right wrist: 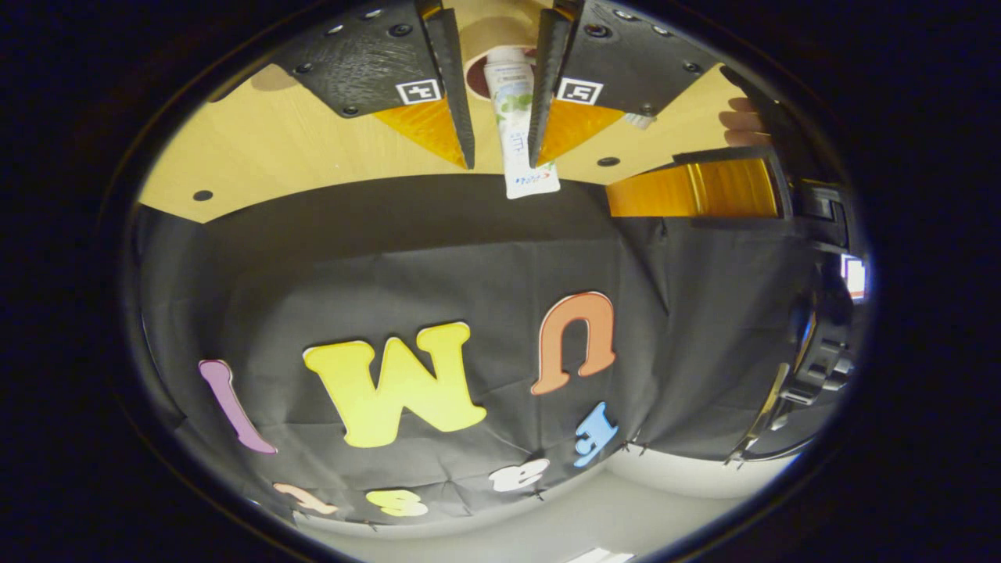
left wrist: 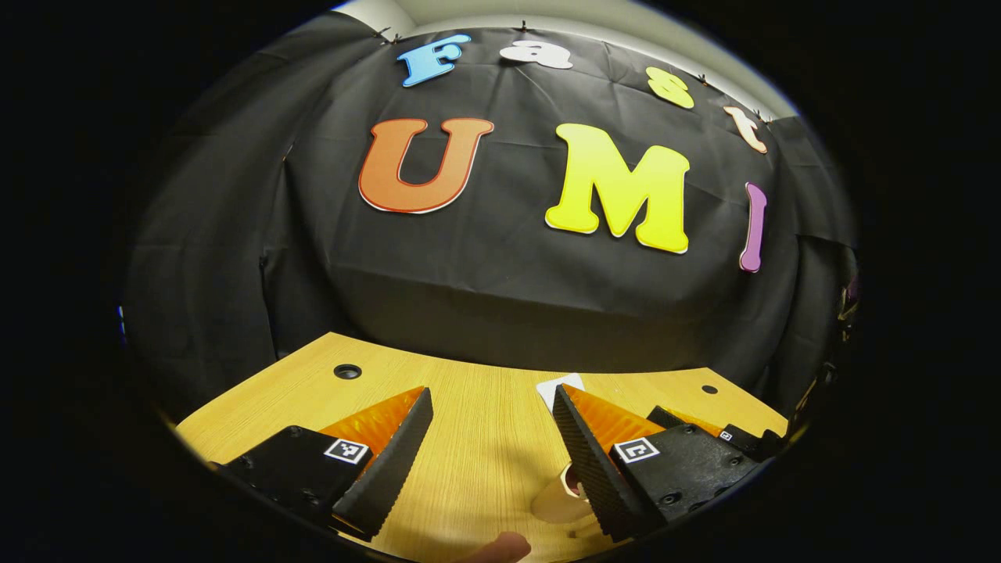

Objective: Put the toothbrush and toothpaste on the desktop into the cup, then pick up the cup and place it on the coaster on the desktop.

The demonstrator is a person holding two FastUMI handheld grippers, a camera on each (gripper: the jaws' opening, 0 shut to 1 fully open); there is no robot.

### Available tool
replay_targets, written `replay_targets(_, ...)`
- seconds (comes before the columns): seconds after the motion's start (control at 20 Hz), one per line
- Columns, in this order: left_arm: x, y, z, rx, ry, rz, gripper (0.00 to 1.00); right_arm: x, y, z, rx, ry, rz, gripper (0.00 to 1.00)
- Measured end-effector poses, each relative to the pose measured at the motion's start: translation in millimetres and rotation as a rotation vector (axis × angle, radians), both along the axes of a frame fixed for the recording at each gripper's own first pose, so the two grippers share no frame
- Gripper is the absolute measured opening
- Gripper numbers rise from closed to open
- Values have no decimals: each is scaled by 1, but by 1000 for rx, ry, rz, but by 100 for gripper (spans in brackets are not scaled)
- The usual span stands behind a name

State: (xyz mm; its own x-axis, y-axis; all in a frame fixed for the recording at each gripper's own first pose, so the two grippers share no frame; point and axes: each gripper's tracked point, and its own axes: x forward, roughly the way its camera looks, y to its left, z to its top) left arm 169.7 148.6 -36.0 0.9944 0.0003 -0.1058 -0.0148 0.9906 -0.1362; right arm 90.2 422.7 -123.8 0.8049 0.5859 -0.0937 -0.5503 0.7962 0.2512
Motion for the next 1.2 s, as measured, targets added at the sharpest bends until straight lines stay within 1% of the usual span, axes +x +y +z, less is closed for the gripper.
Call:
replay_targets(0.15,-1,-4,-3,-5,14,-3,98,-12,-17,3,-4,-4,-10,39)
replay_targets(0.3,-8,-20,-2,-7,36,-31,98,-30,-39,14,13,-2,-16,53)
replay_targets(0.35,-10,-29,5,-19,9,-50,98,-35,-49,22,26,-10,-27,53)
replay_targets(0.4,-15,-37,9,-34,-17,-63,98,-41,-59,30,37,-21,-36,58)
replay_targets(0.45,-18,-42,8,-46,-23,-63,98,-46,-69,36,43,-36,-43,56)
replay_targets(0.55,-29,-48,-7,-54,16,-64,98,-56,-87,47,32,-73,-54,66)
replay_targets(0.6,-36,-49,-13,-52,32,-62,99,-60,-96,50,24,-84,-58,69)
replay_targets(0.75,-48,-41,-18,-23,70,-20,98,-75,-116,56,14,-101,-55,86)
replay_targets(0.8,-51,-41,-16,-14,74,-17,99,-79,-123,59,13,-106,-55,89)
replay_targets(0.85,-54,-44,-15,0,85,-18,98,-81,-131,61,12,-111,-62,95)
replay_targets(1.0,-60,-48,-19,57,142,-24,98,-88,-154,64,7,-119,-79,96)
replay_targets(1.1,-62,-59,-24,52,187,-48,98,-91,-171,65,-6,-123,-95,96)
replay_targets(1.15,-61,-66,-28,50,218,-72,98,-91,-181,65,-11,-119,-104,92)
replay_targets(1.2,-62,-74,-36,57,261,-91,98,-92,-192,65,-14,-115,-111,95)
